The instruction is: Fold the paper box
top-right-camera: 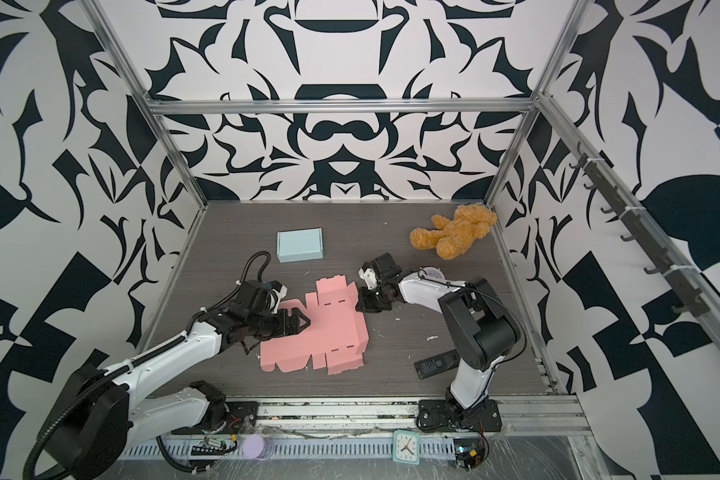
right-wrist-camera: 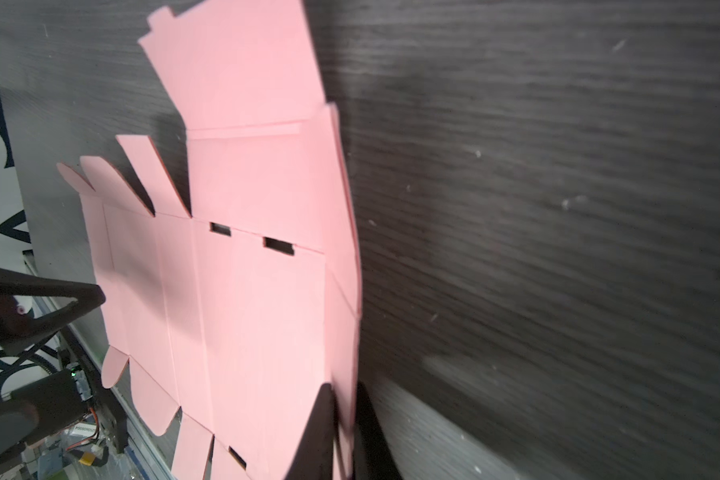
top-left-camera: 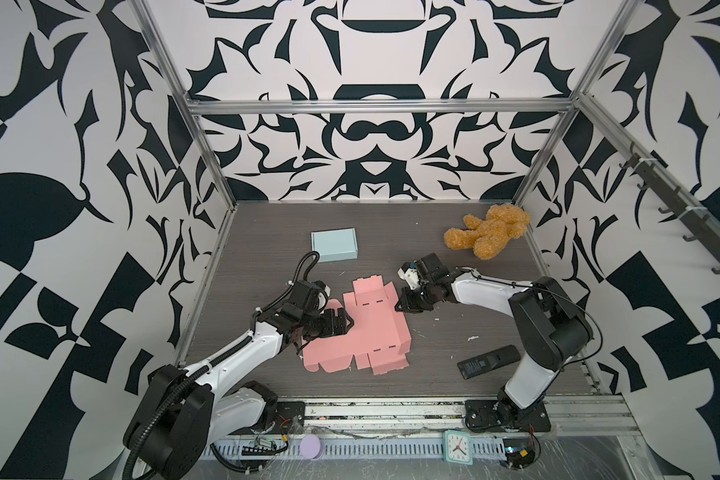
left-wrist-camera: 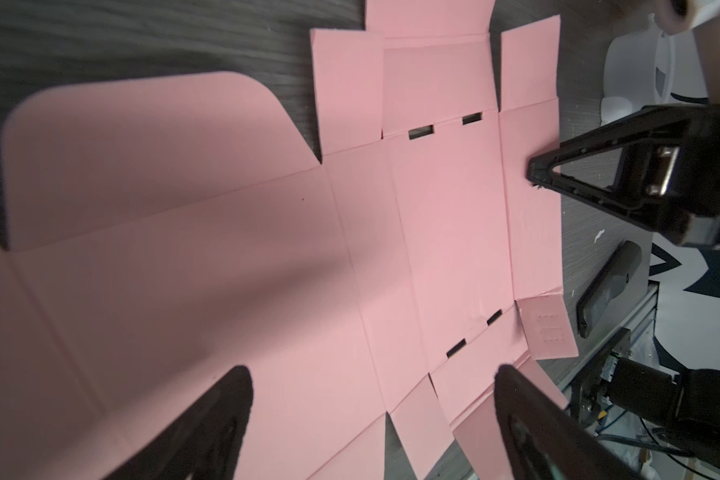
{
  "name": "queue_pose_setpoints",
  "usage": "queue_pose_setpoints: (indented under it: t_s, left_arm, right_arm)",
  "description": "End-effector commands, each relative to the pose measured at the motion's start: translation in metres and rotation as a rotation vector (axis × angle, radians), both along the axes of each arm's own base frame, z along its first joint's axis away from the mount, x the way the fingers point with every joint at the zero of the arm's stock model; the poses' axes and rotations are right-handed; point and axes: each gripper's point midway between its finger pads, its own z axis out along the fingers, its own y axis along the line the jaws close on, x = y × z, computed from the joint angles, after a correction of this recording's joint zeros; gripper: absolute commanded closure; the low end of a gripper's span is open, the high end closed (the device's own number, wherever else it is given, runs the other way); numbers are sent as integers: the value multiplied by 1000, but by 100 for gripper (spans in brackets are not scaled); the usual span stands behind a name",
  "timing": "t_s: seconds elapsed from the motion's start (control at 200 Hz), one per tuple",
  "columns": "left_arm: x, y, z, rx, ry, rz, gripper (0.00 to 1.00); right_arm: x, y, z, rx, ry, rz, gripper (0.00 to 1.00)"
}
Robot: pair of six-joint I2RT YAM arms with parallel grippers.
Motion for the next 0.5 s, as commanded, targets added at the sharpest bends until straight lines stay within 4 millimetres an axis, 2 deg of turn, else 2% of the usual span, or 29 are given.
queue_pose_setpoints:
  t_s: [0.0, 0.28, 0.495]
  left_arm:
    - [-6, 0, -14, -8, 46, 9, 7]
    - [-10, 2, -32, -7, 75, 26, 8]
    - [-12, 2, -38, -9, 87, 27, 8]
  right_arm:
    - [3, 3, 7, 0, -22, 19, 82]
    - [-10, -2, 8, 28, 3, 1, 53]
    - [-25, -6, 3, 65, 38, -29, 46]
